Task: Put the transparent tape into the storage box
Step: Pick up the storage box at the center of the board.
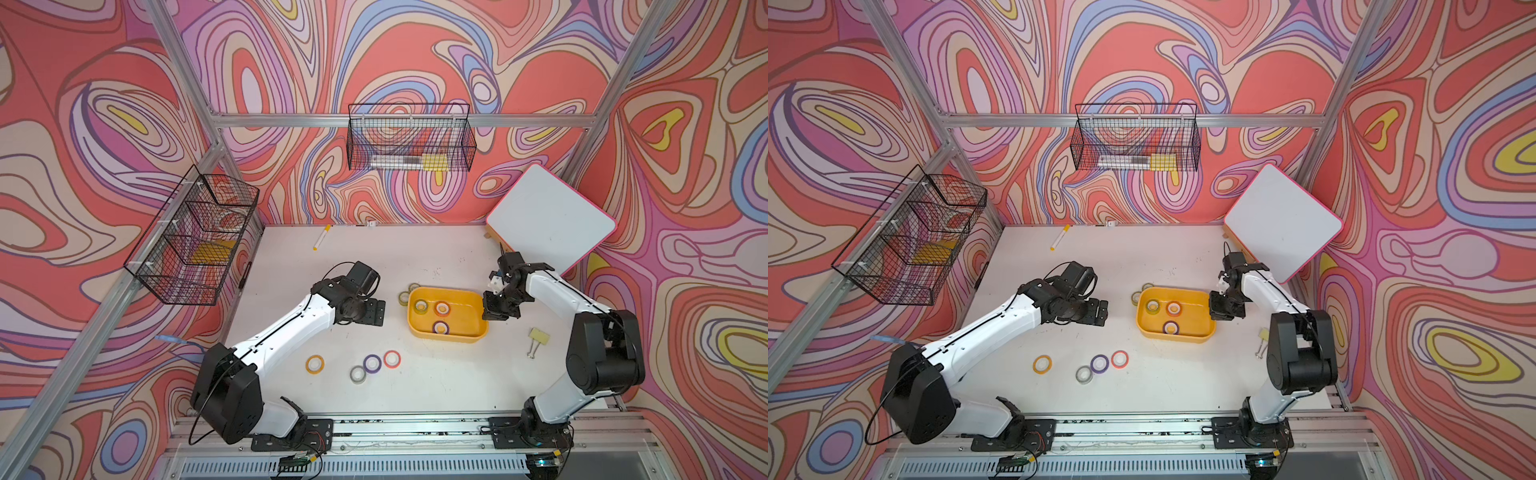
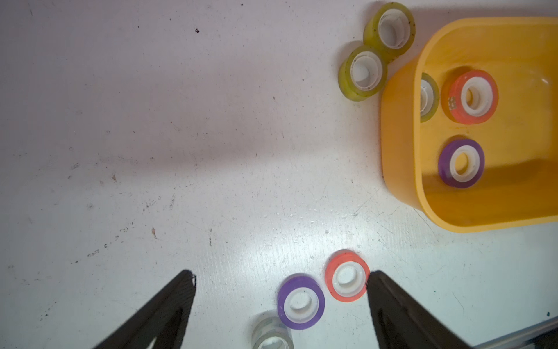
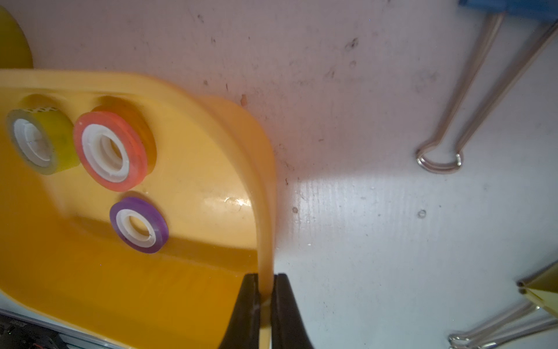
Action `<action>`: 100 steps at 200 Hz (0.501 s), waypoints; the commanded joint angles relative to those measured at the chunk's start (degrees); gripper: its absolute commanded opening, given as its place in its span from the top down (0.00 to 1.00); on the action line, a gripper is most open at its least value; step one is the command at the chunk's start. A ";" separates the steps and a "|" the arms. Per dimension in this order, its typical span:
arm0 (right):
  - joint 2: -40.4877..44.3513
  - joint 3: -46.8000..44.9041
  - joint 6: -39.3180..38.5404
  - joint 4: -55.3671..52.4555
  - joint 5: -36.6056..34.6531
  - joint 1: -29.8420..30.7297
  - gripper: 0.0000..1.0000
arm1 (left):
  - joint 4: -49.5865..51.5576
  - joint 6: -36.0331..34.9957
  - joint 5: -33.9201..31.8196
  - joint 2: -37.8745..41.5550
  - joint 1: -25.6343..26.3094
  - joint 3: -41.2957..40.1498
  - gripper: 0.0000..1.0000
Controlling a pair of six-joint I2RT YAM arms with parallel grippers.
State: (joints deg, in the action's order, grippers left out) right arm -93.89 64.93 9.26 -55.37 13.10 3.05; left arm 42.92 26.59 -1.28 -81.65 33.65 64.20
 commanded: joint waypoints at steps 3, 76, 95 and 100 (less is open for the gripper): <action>-0.02 1.07 -1.00 -0.09 1.55 -0.15 1.00 | 1.24 0.01 -2.16 0.15 -0.46 0.51 0.04; 2.91 0.40 -3.19 0.77 6.50 -0.15 1.00 | -3.26 -0.96 11.26 1.34 -3.50 0.97 0.09; 2.88 -0.19 -2.76 1.01 6.77 -0.17 1.00 | -6.49 0.27 16.29 0.01 -3.59 1.24 0.12; 2.87 -0.31 -2.59 1.13 6.86 -0.19 1.00 | -7.12 0.84 17.48 -0.54 -3.58 1.57 0.14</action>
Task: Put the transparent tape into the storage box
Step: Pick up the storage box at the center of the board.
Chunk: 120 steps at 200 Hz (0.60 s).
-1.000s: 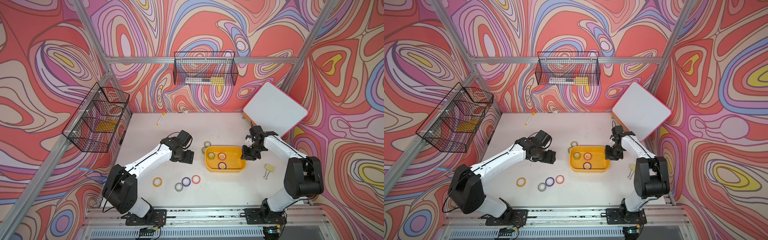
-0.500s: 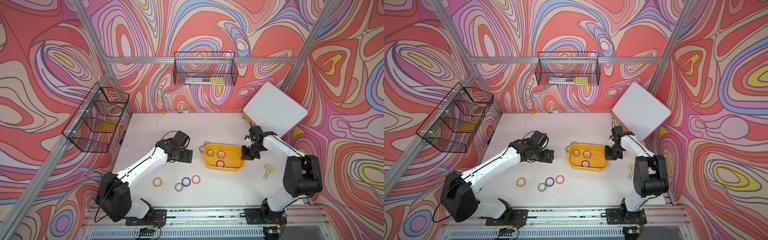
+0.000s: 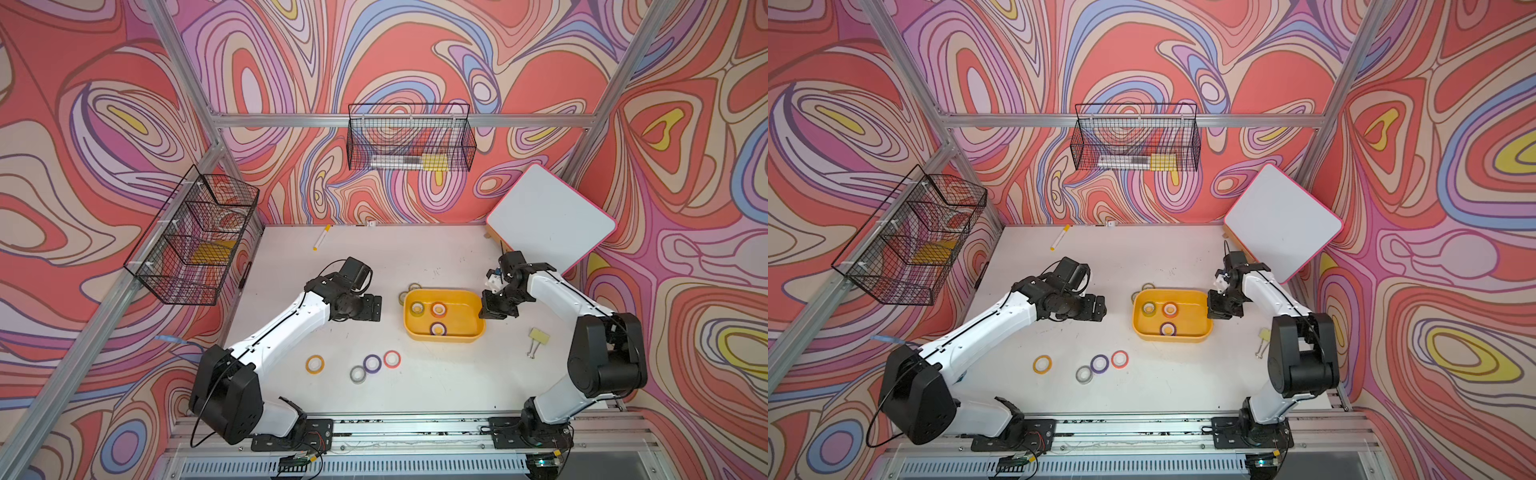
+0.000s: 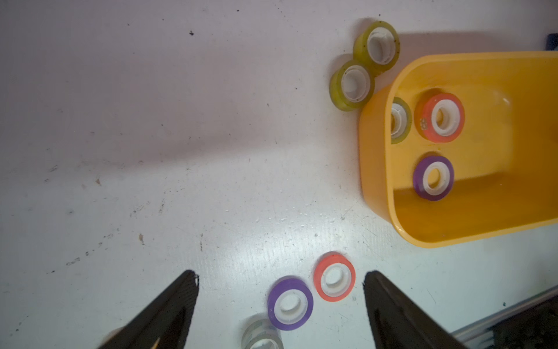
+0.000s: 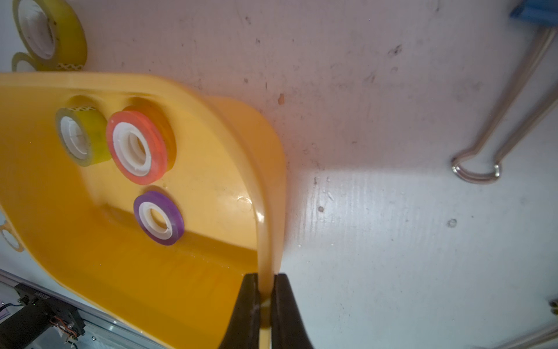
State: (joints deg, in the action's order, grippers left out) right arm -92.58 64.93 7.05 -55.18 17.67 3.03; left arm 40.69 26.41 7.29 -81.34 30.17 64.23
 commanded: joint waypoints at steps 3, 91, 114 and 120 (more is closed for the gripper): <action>1.59 -0.40 -0.25 0.97 2.28 -0.14 1.00 | -5.16 1.21 9.73 -1.26 -0.08 1.72 0.15; 1.97 -1.19 1.16 1.21 2.55 -0.13 1.00 | -11.14 7.12 13.03 -11.78 1.23 3.65 0.46; 2.30 -1.81 1.91 1.32 2.28 -0.17 1.00 | -15.02 8.87 14.39 -14.61 1.79 3.80 0.51; 2.43 -1.91 2.00 1.45 2.25 -0.13 1.00 | -15.93 9.29 14.67 -15.27 1.94 3.89 0.51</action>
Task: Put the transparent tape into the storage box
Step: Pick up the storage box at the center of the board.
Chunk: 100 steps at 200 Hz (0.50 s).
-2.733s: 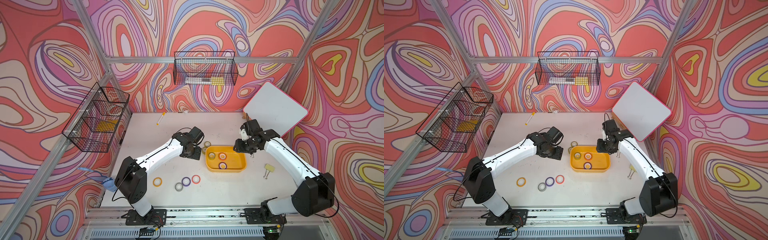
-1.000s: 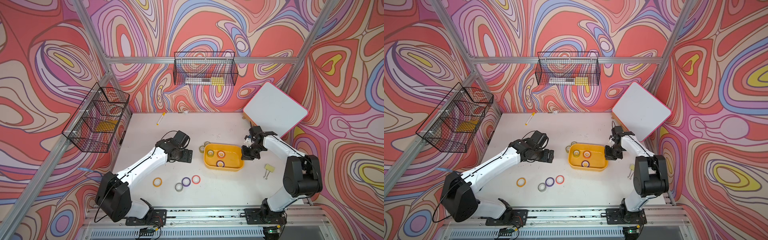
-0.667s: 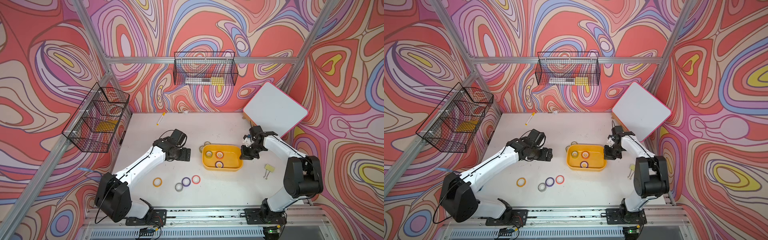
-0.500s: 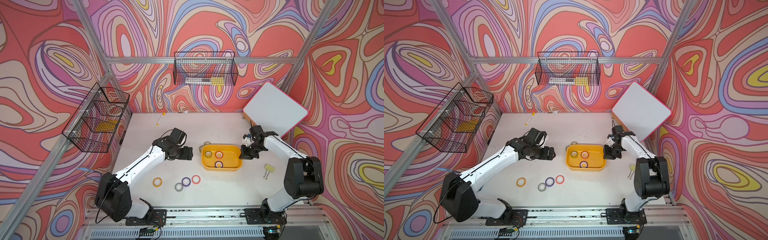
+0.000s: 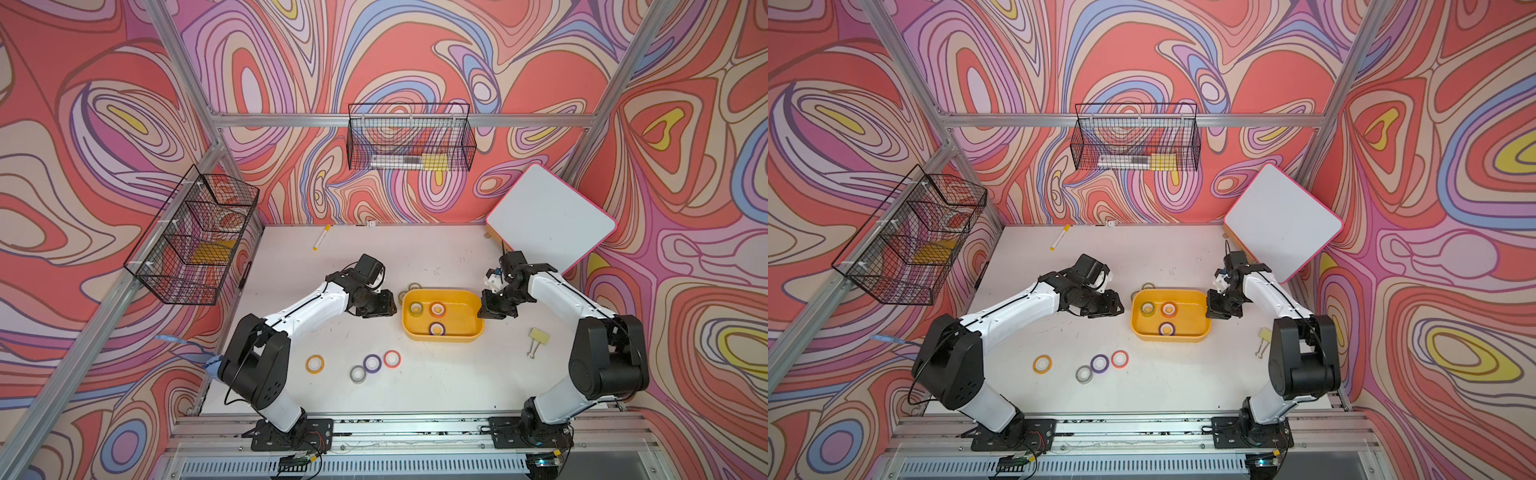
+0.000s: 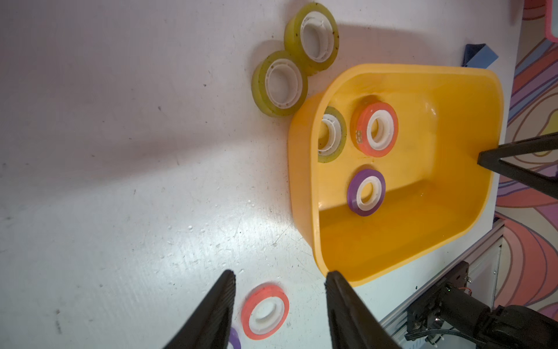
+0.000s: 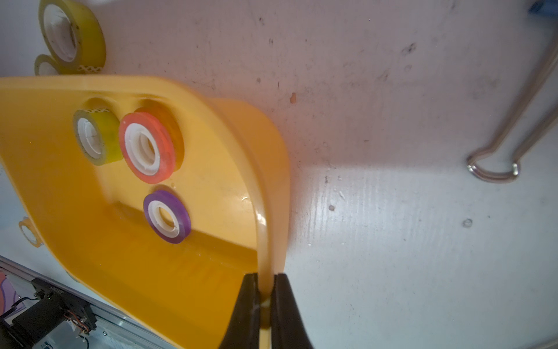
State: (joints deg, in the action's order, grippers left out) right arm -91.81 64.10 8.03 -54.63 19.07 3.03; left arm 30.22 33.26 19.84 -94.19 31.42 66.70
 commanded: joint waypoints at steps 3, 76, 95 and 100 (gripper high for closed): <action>1.75 -1.15 1.09 0.85 0.81 -0.13 1.00 | -5.94 2.69 2.18 -2.74 0.79 1.42 0.52; 2.15 -0.79 1.11 0.66 0.62 -0.14 1.00 | -9.07 4.19 2.65 -8.35 2.59 3.21 0.66; 2.16 -0.55 1.04 0.42 0.62 -0.16 1.00 | -9.07 4.05 3.07 -9.81 2.85 3.62 0.74; 2.25 -0.46 1.02 0.40 0.62 -0.20 1.00 | -9.40 4.19 3.18 -10.01 2.81 3.57 0.75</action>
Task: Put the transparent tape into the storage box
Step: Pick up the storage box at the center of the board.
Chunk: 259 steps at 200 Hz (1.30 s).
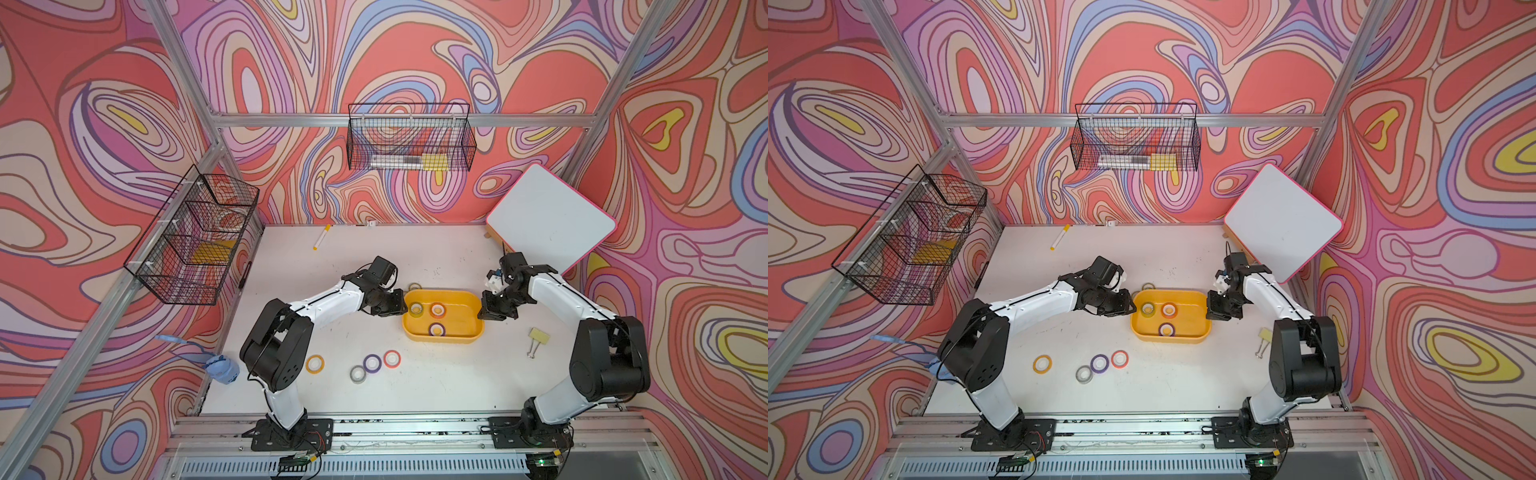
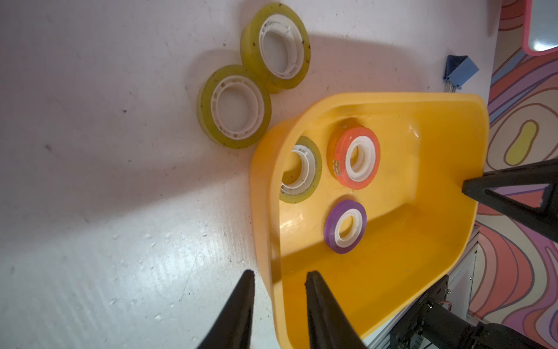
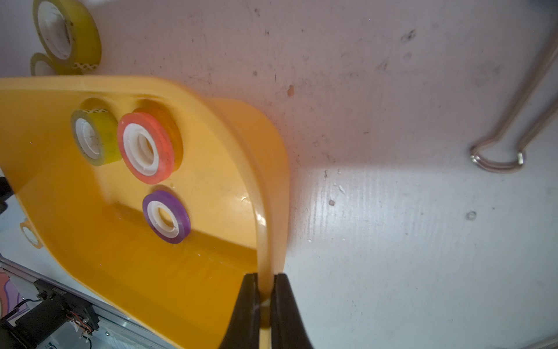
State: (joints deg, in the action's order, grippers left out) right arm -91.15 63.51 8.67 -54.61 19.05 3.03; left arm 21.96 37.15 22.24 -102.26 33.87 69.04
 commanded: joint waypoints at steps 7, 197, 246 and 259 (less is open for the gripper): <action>1.59 0.21 0.39 0.25 0.64 -0.13 1.00 | -1.54 0.38 0.82 -2.14 0.49 1.19 0.76; 0.51 11.87 9.36 -0.38 -1.00 12.82 1.00 | 14.31 -1.45 -5.81 15.41 -4.49 -1.18 1.00; -8.23 20.24 15.11 4.28 -0.75 22.76 1.00 | 18.87 -3.12 -6.54 24.35 -12.68 -7.23 1.00; -10.90 23.09 15.98 4.74 -0.85 25.12 1.00 | 20.16 -3.94 -6.61 26.94 -15.21 -8.57 1.00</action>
State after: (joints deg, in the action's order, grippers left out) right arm -98.48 81.89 20.67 -54.00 16.75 24.23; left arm 37.89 35.44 14.85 -79.64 21.63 62.63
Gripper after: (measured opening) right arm 0.081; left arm 0.101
